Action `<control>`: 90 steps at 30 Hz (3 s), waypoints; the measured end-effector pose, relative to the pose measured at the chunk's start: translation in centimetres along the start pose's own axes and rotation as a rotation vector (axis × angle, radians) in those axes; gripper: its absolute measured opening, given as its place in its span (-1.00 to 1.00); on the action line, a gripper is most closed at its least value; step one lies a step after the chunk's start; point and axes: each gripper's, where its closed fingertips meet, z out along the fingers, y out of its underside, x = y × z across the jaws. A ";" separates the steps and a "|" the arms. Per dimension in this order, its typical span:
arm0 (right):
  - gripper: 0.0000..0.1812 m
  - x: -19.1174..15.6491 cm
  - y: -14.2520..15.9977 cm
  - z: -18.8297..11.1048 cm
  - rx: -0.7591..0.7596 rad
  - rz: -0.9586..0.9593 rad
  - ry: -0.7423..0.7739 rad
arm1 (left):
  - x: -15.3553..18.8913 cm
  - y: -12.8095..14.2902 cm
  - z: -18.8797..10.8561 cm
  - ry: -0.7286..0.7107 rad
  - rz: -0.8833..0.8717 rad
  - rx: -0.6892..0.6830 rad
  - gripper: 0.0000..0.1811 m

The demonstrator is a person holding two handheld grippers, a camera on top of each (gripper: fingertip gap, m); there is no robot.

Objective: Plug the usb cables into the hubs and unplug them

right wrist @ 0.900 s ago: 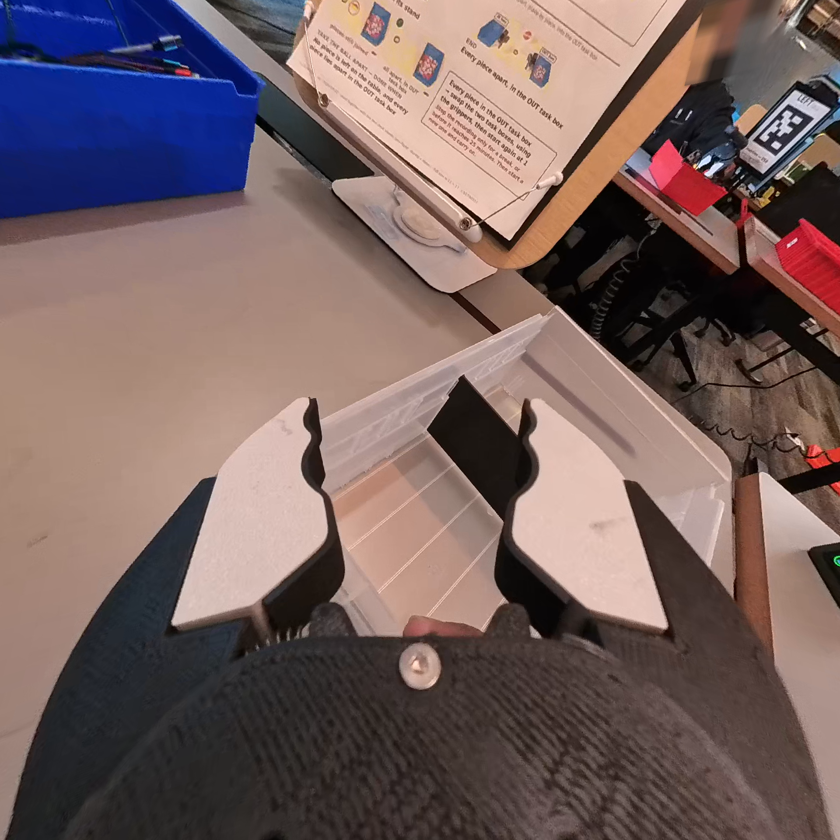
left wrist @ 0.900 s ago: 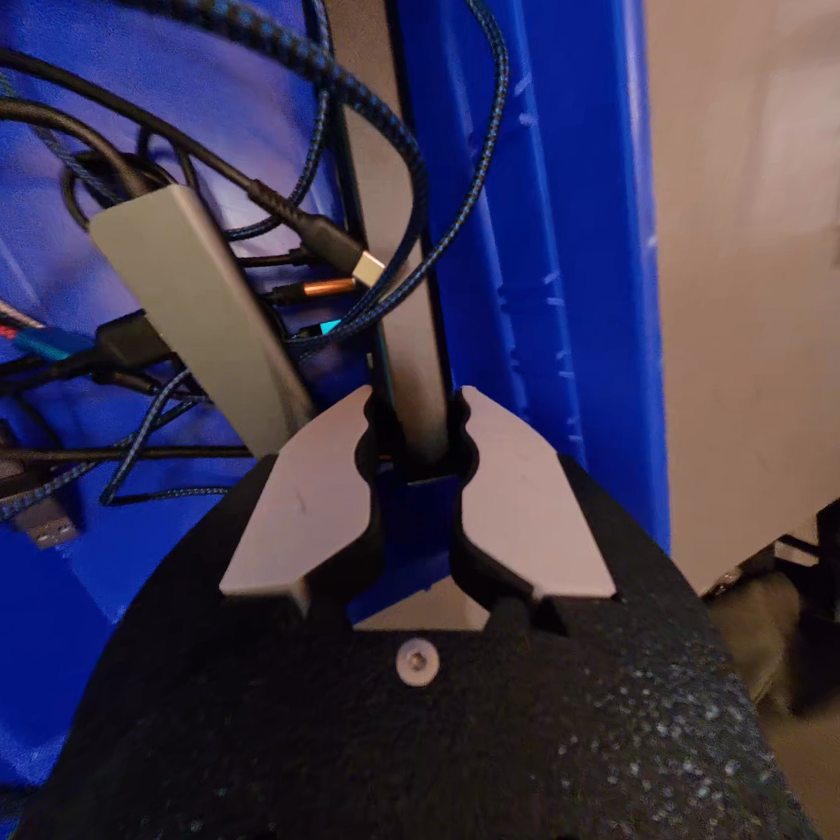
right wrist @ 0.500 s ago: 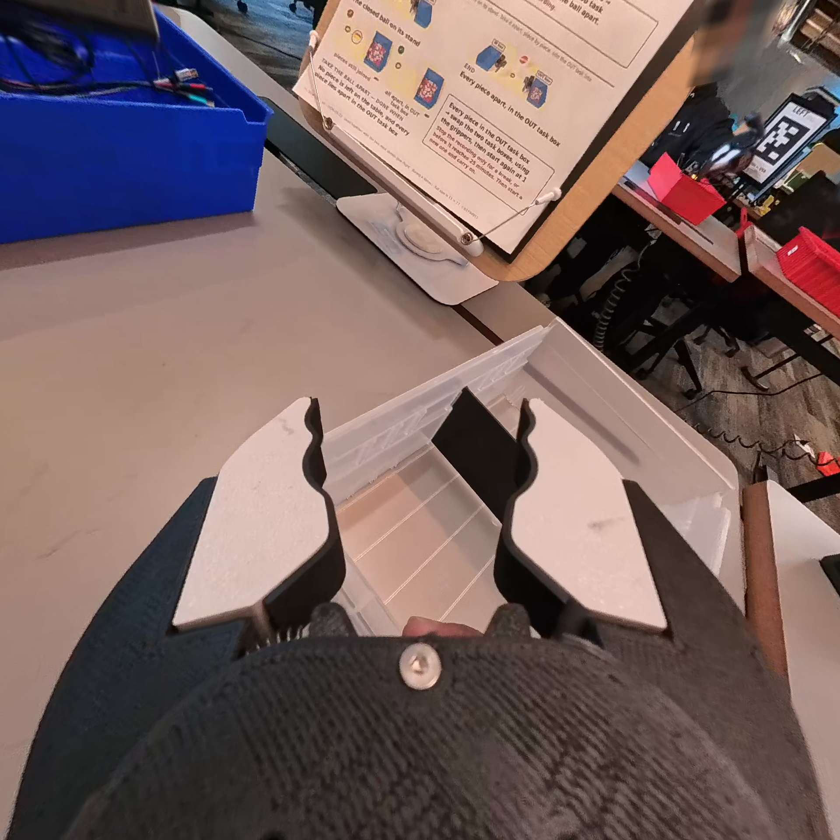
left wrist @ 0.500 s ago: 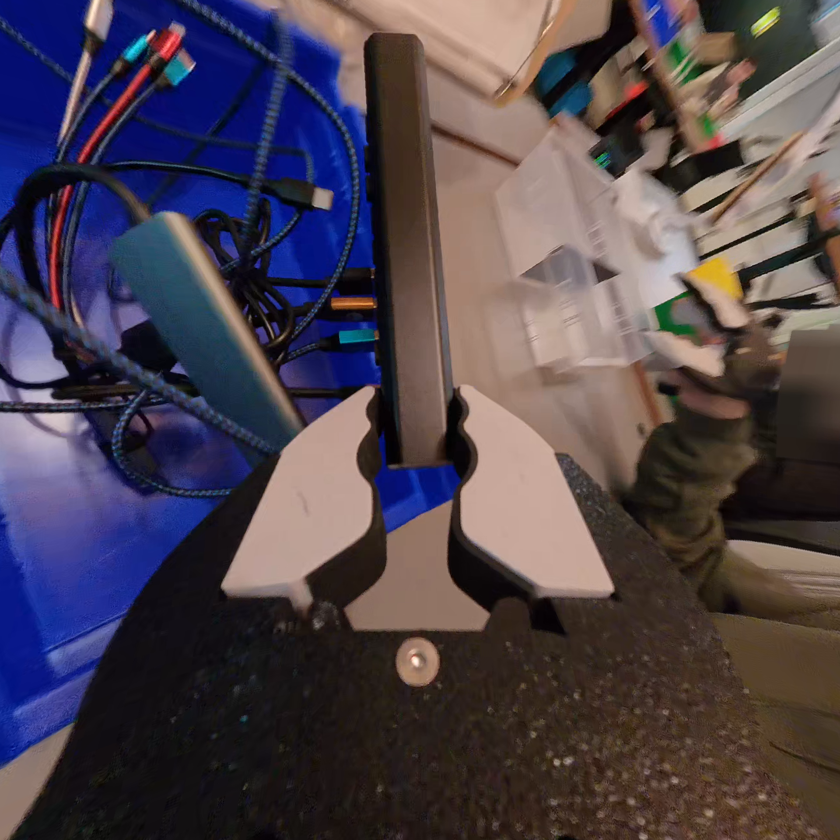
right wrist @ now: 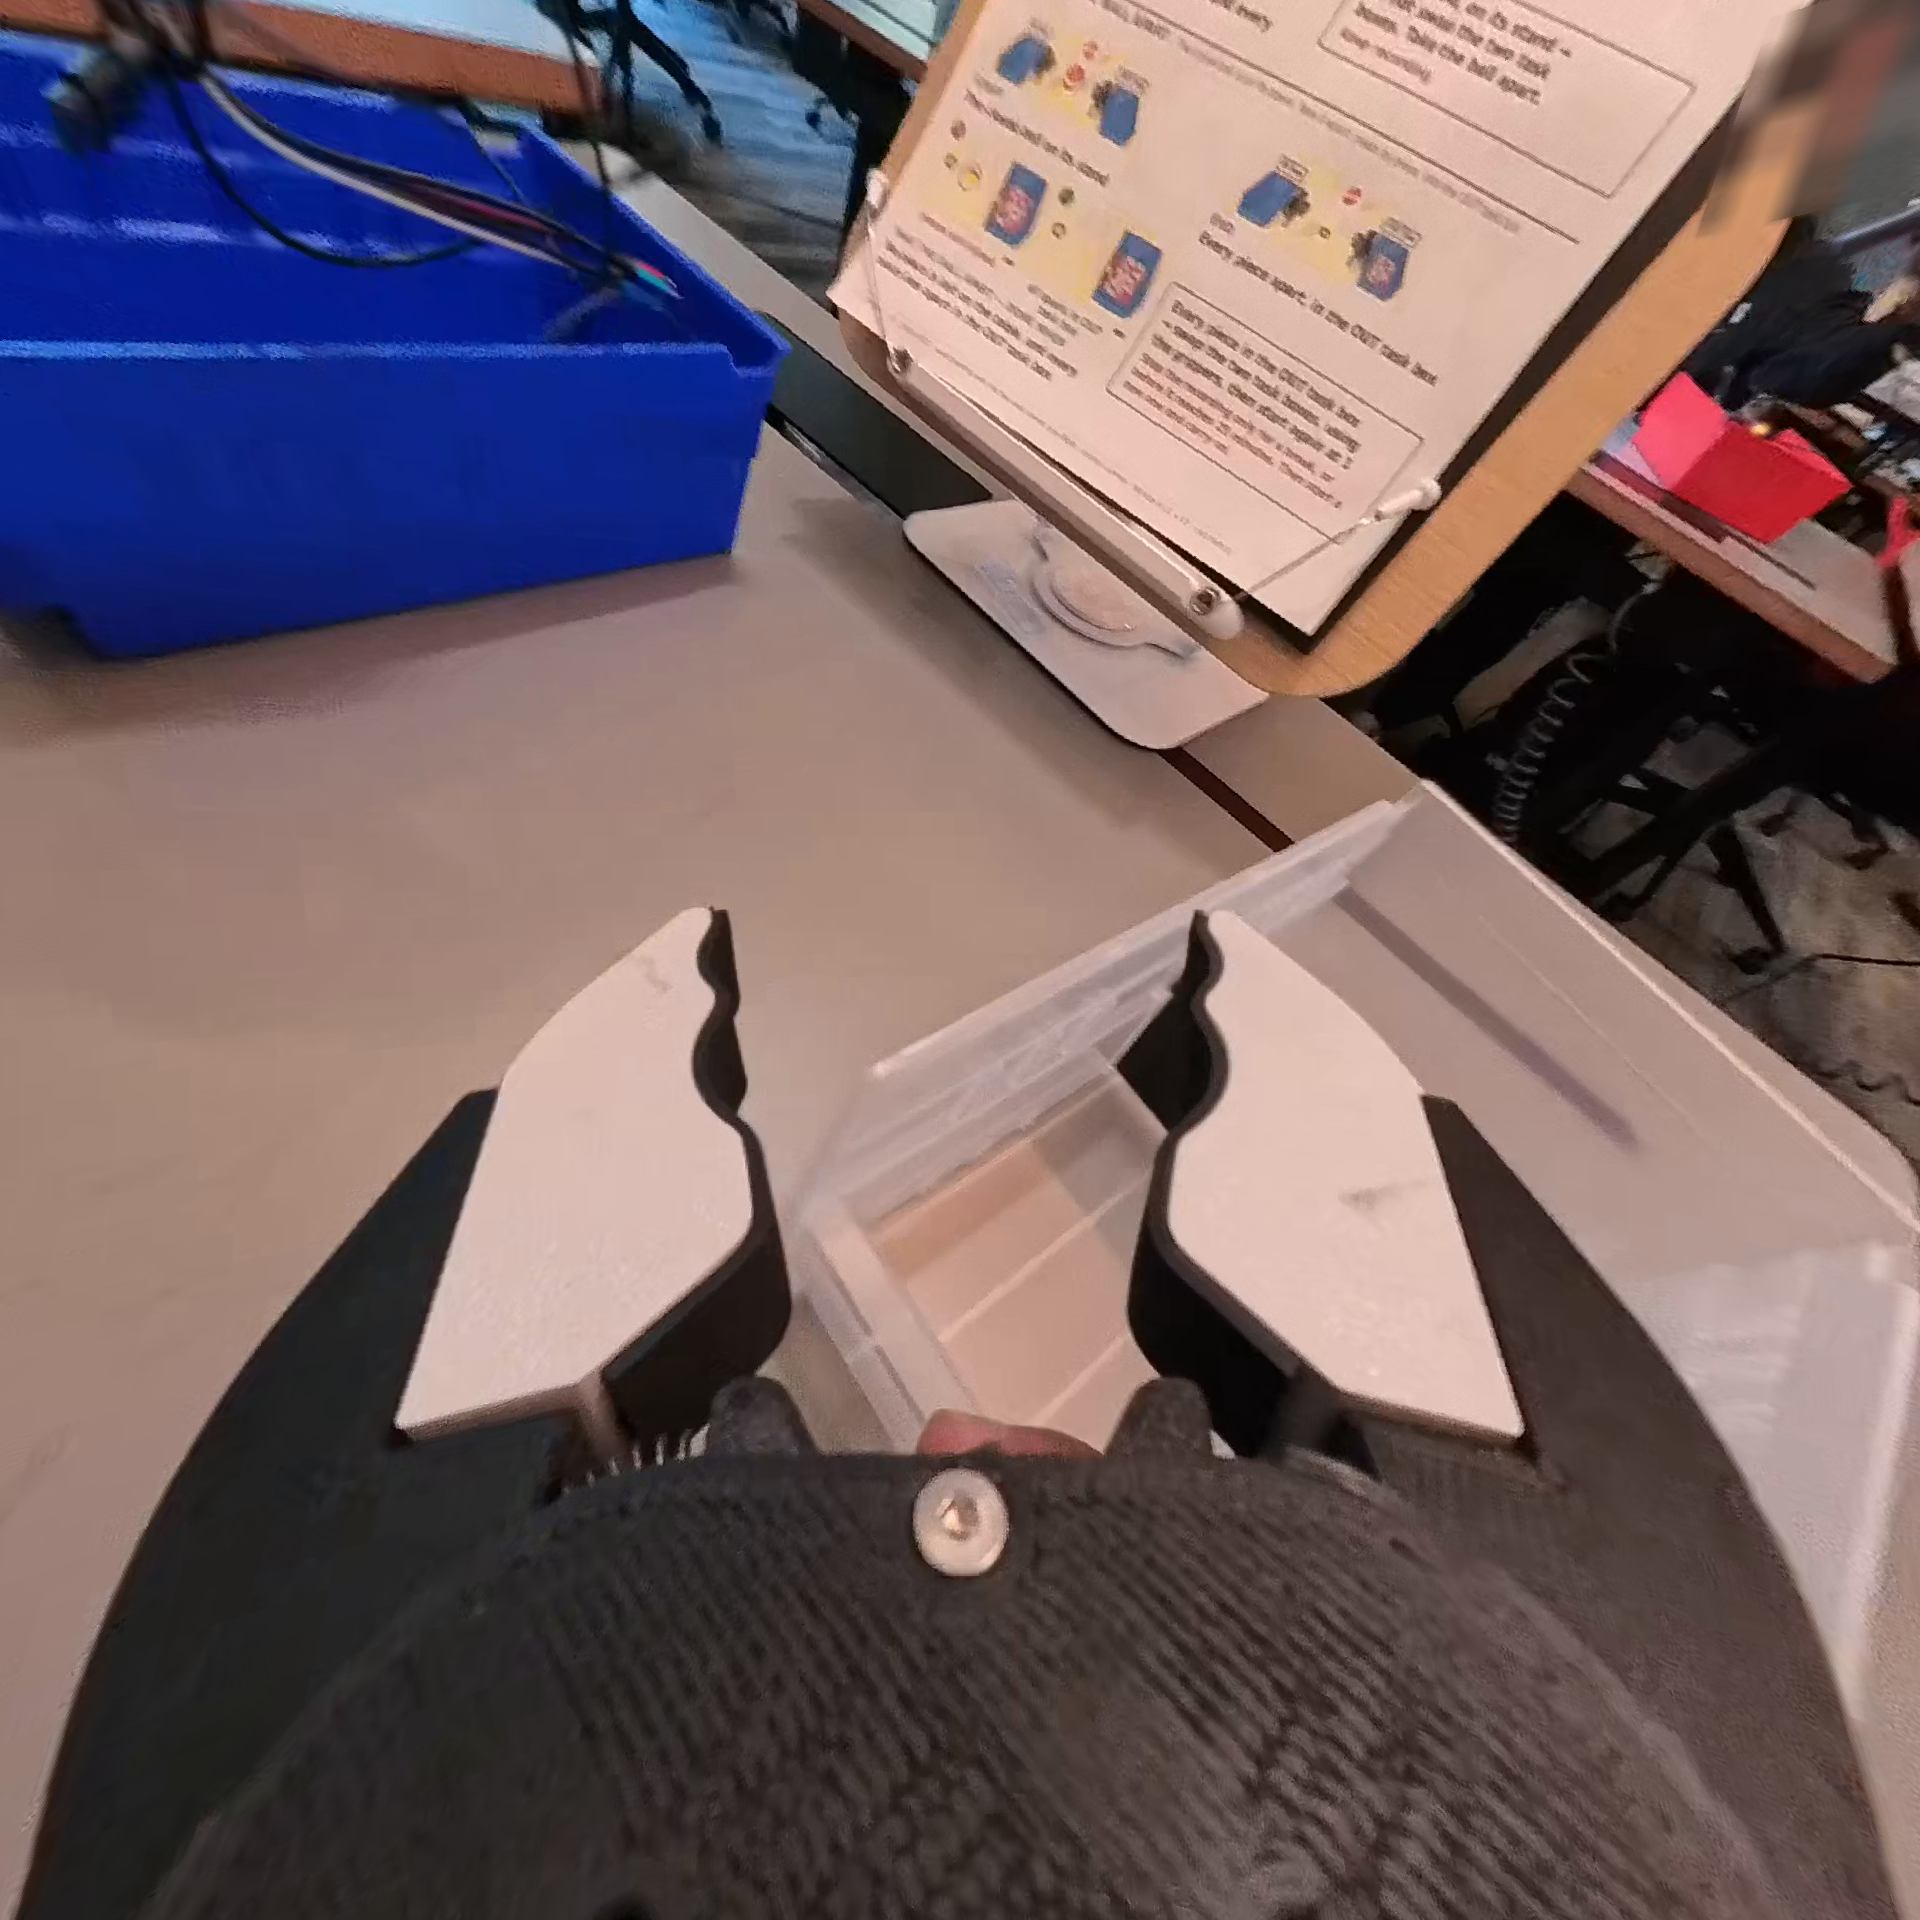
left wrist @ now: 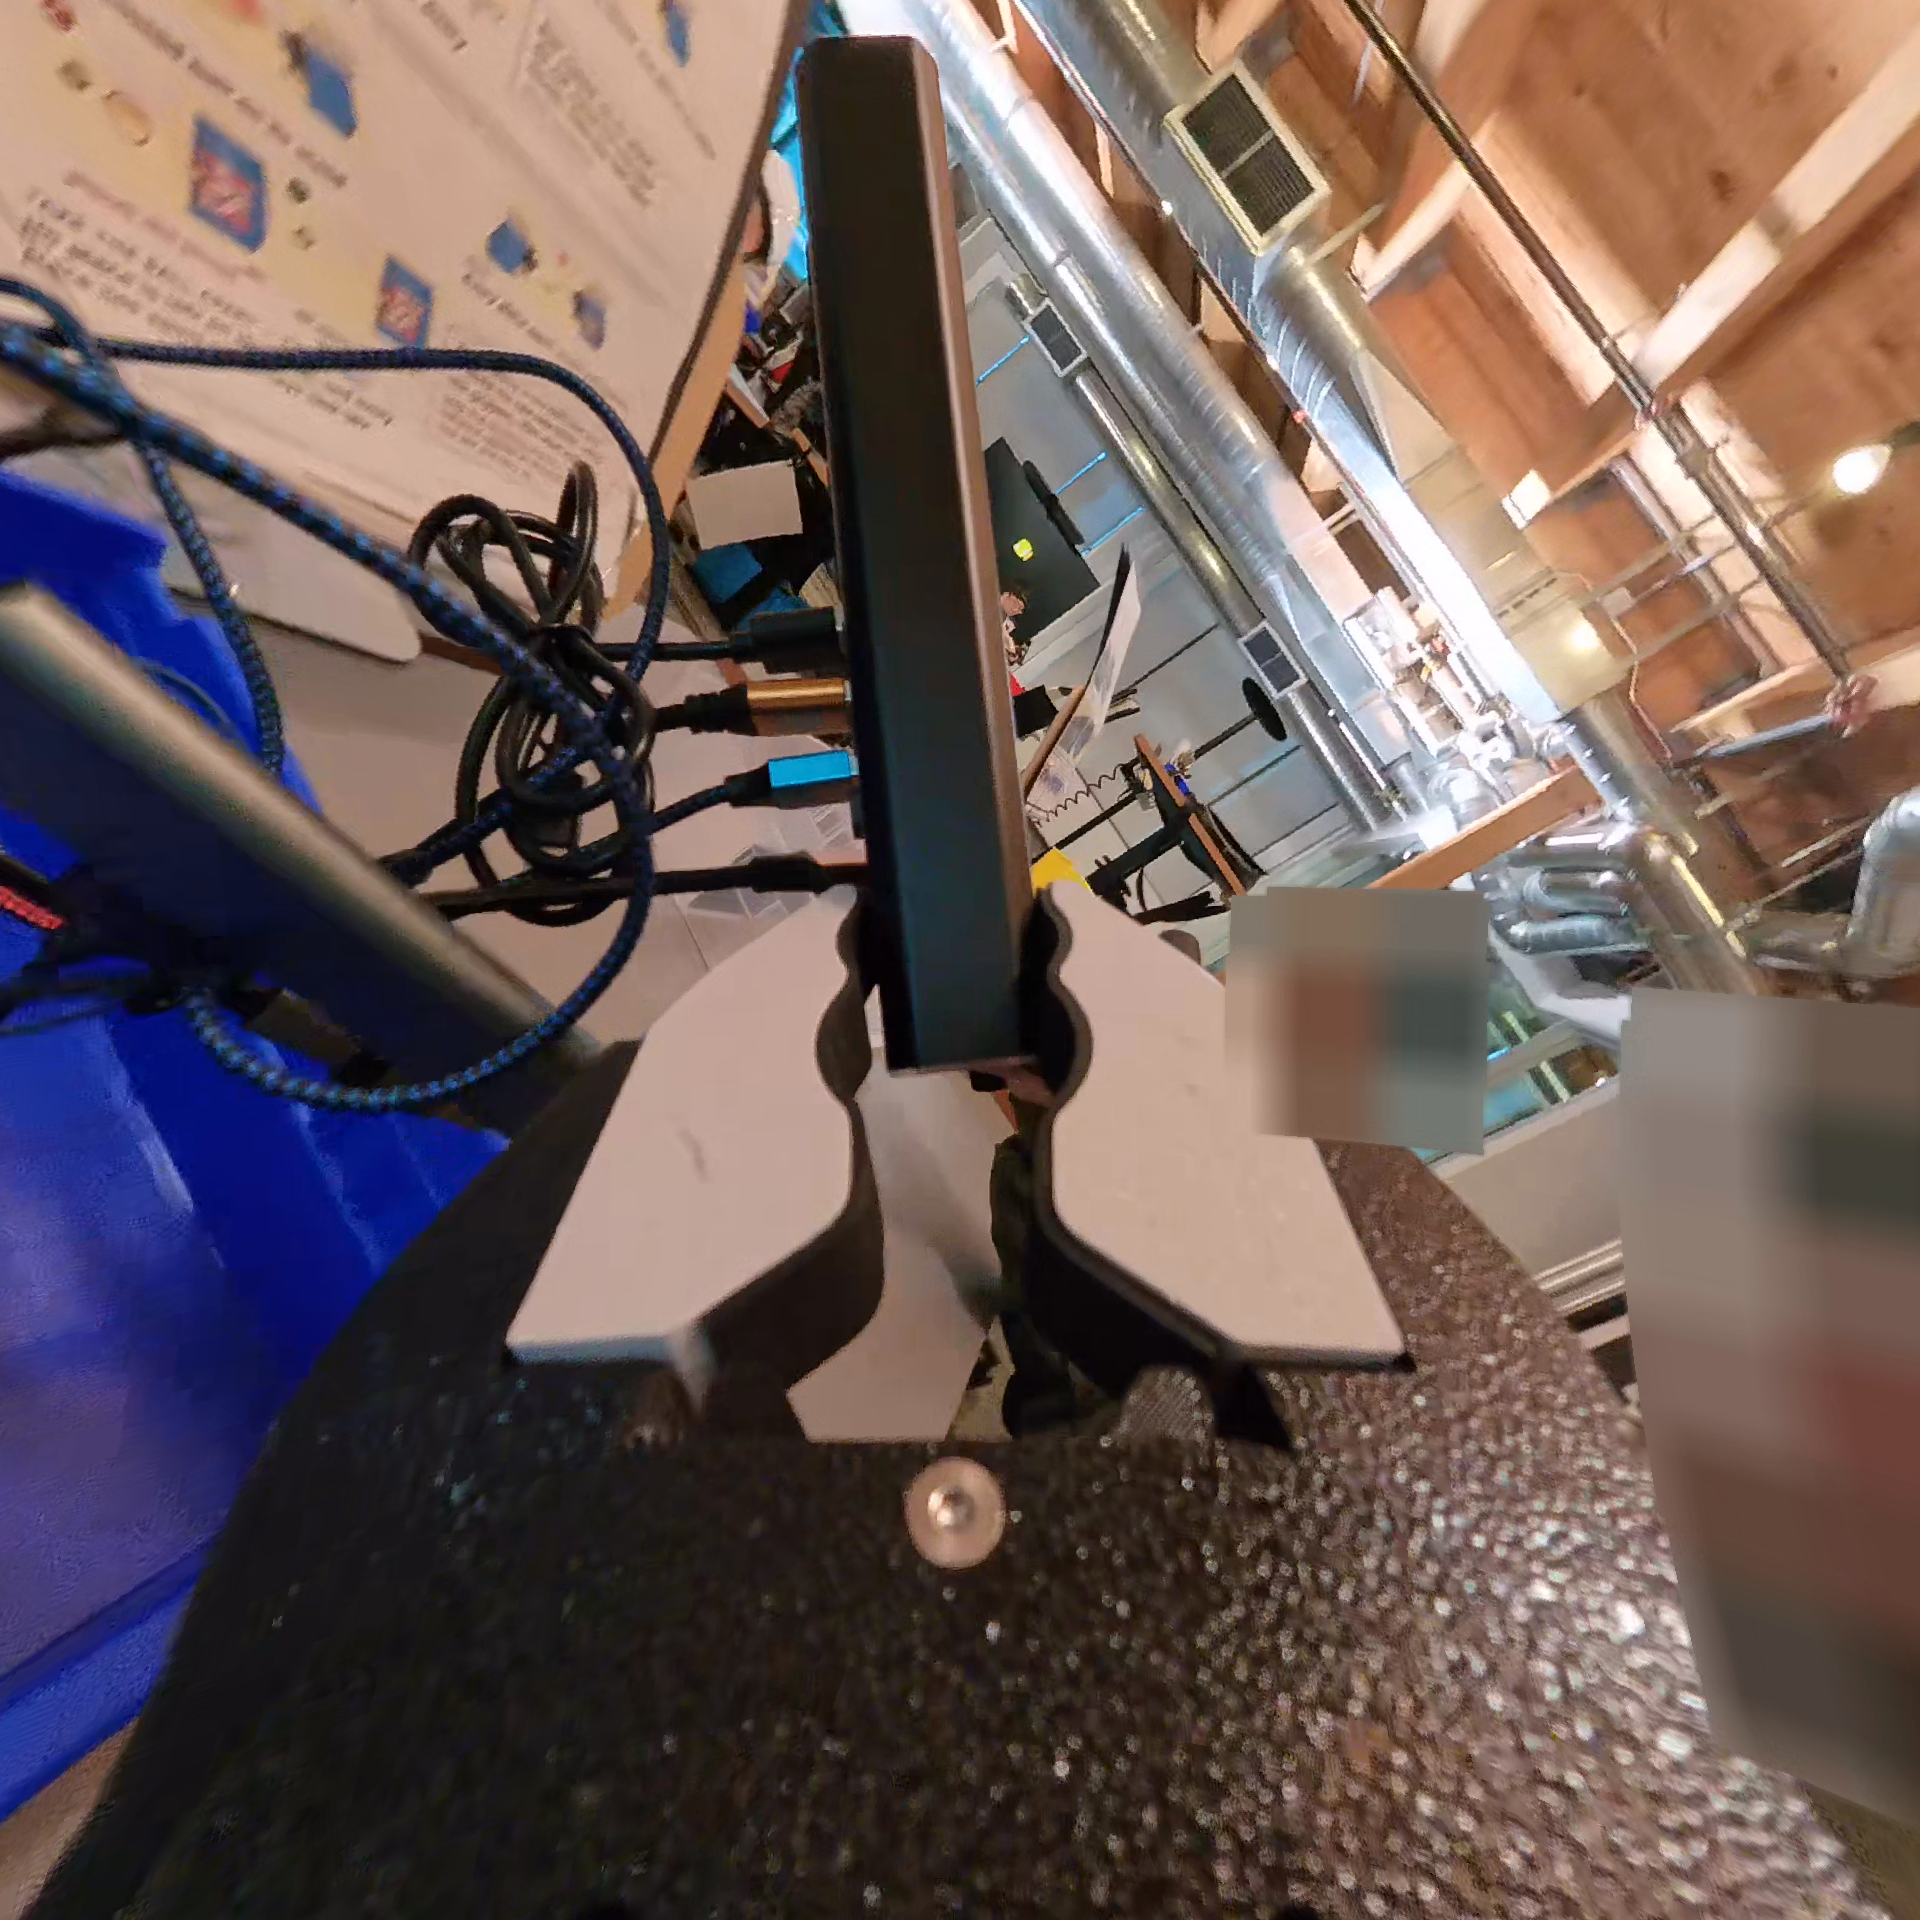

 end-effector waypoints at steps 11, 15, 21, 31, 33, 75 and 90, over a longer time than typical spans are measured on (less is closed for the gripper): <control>0.05 -7.0 -8.0 -1.1 0.423 0.462 -0.432 | 3.0 3.6 1.7 0.026 0.195 -0.074 -0.70; 0.09 -8.9 -8.4 0.1 0.429 0.582 -0.479 | 0.2 6.7 3.2 -0.022 0.229 -0.129 -0.69; 0.16 -11.3 -9.6 1.0 0.488 0.762 -0.527 | -1.4 13.5 6.5 -0.103 0.510 -0.269 -0.70; -0.18 -12.6 -7.2 3.6 0.389 1.065 -0.625 | -4.0 20.3 10.2 -0.457 1.339 -0.301 -0.70; -0.18 -12.9 -7.2 3.5 0.381 1.047 -0.692 | -4.0 20.2 10.1 -0.481 1.382 -0.269 -0.70; -0.21 -7.0 -13.8 -6.0 0.708 0.437 -0.502 | -13.8 19.2 1.2 -0.412 -0.081 -0.004 -0.78; -0.20 0.6 -13.2 -12.0 0.848 0.439 -0.389 | -0.1 -2.2 -8.7 -0.478 0.497 0.569 -0.90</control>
